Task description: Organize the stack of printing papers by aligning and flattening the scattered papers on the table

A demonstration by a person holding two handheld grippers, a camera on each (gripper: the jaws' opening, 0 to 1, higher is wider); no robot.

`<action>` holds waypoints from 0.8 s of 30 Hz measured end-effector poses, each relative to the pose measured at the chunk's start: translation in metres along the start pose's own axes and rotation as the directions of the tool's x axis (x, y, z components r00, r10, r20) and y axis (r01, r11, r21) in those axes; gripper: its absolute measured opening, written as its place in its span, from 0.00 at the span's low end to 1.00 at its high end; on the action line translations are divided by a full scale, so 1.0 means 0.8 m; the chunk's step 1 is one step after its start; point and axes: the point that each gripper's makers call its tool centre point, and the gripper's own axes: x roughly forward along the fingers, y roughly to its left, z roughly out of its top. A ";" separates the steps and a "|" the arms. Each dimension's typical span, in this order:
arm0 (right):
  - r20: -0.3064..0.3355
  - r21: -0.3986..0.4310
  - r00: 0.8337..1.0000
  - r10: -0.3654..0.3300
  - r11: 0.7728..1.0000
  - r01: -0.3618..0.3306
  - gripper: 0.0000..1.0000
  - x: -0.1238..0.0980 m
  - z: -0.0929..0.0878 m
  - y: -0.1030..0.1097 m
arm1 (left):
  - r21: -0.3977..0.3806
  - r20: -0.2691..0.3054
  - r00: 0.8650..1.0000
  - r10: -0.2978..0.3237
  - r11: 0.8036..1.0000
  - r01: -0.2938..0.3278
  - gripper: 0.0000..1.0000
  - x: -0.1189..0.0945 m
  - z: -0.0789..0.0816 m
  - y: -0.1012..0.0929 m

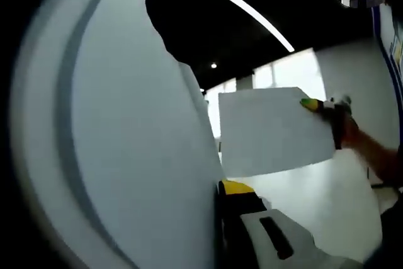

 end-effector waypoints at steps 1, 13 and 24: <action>0.004 0.001 1.000 0.001 1.000 -0.001 0.00 0.000 0.001 0.001 | 0.000 0.000 1.000 0.000 1.000 0.000 0.09 0.000 0.000 0.000; 0.068 0.015 0.997 0.027 0.999 -0.028 0.00 0.006 0.019 0.017 | -0.002 0.002 1.000 0.002 1.000 -0.002 0.09 -0.001 0.001 0.000; 0.114 0.002 0.991 0.069 0.998 -0.069 0.00 0.015 0.034 0.043 | -0.005 0.002 1.000 0.002 1.000 -0.002 0.09 -0.001 0.001 0.002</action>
